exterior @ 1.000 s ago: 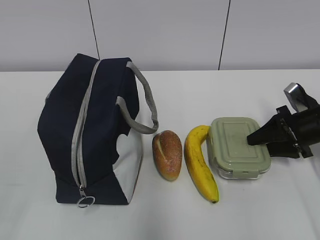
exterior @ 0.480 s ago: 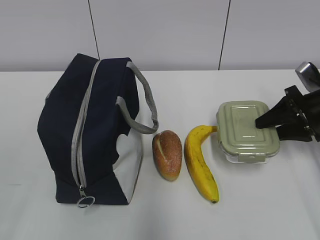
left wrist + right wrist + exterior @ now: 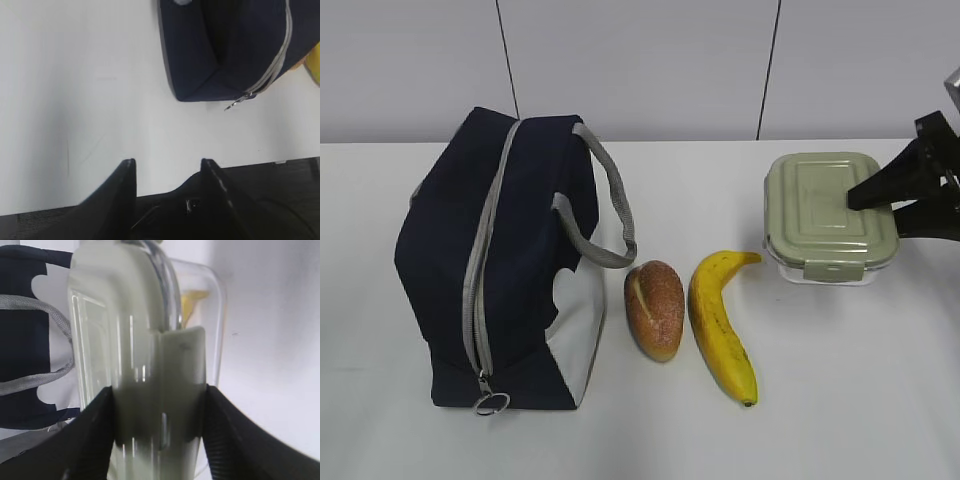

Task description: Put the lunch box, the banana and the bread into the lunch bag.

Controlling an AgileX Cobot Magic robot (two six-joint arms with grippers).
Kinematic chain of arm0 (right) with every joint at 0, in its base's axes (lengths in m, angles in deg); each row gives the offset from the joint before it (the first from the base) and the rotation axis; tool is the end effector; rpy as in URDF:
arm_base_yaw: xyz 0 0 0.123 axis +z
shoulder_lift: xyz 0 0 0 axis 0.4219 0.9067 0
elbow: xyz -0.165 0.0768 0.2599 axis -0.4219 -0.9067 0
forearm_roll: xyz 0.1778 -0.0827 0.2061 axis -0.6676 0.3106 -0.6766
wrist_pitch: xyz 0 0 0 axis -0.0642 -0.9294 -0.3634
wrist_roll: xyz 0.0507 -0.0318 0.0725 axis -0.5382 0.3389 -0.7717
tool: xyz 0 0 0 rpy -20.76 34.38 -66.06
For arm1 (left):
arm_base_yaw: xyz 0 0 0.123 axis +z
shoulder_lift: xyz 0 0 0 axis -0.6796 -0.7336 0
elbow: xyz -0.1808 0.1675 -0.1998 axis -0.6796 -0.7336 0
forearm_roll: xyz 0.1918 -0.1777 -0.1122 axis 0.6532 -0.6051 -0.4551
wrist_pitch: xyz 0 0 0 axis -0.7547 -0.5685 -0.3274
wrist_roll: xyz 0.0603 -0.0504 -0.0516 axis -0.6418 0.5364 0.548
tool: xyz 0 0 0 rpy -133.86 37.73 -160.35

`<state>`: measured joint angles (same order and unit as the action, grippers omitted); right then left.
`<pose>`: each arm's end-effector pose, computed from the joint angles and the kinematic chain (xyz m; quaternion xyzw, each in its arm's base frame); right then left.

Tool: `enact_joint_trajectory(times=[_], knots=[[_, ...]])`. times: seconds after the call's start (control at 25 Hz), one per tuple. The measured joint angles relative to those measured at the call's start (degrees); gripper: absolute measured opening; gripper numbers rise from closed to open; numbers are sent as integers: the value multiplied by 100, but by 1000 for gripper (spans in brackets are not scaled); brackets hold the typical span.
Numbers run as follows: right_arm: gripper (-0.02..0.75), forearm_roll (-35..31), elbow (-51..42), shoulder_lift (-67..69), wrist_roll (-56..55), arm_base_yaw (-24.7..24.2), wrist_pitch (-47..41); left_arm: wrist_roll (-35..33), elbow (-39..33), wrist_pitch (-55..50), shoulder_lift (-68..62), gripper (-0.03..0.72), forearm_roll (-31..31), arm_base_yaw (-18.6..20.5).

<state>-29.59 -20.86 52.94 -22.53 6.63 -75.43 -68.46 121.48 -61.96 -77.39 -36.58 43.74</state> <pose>0.3650 -0.0430 0.2367 0.0636 0.8952 0.4096 0.1638 0.0749 -0.0215 0.3504 0.0073 0.9363 -0.1209 0.3297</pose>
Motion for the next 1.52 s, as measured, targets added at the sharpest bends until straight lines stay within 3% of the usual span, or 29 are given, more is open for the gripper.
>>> enact_joint_trajectory(times=[0.32, 0.92, 1.28, 1.52], knots=[[391, 25, 42, -331, -535, 807, -79, -73, 1178, -164, -1777, 359, -370, 0], [391, -543, 1328, -367, -1325, 2191, -174, -1226, 2540, -202, -4624, 366, -1628, -13], [391, -591, 1615, -367, -1585, 2734, 7, -1691, 2968, 239, -5520, 368, -1874, -719], [391, -871, 1615, -343, -1588, 2908, 238, -1713, 3004, 445, -5917, 352, -1669, -844]])
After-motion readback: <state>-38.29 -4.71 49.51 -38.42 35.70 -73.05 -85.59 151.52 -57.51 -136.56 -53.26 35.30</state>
